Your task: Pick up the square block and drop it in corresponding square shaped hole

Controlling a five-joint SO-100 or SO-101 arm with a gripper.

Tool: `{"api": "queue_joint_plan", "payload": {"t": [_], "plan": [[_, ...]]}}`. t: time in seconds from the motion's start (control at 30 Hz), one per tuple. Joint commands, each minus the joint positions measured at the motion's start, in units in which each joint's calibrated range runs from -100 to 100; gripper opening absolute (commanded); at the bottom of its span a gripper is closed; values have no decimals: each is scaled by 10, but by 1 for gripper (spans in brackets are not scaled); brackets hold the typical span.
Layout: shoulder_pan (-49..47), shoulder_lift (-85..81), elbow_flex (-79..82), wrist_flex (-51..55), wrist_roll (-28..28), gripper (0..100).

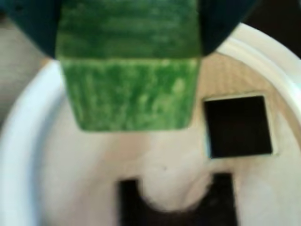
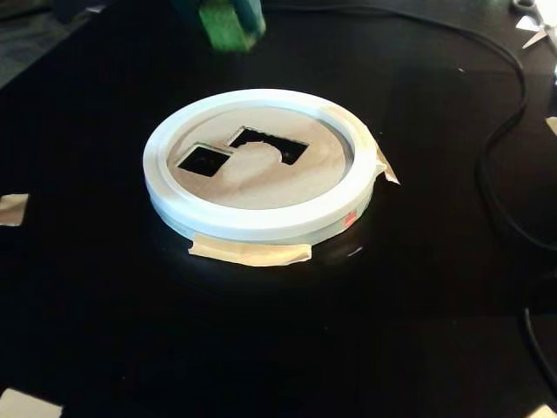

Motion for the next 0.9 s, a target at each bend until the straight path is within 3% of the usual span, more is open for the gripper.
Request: {"api": "queue_joint_plan", "payload": {"t": [0.0,0.37,0.63,0.87], "plan": [[8,-100,9,4,1,32],[6,-265,343,-9,1,32],[-7,-260,510,-312,2,32],[-9,-163,519,-377,0,32]]}}
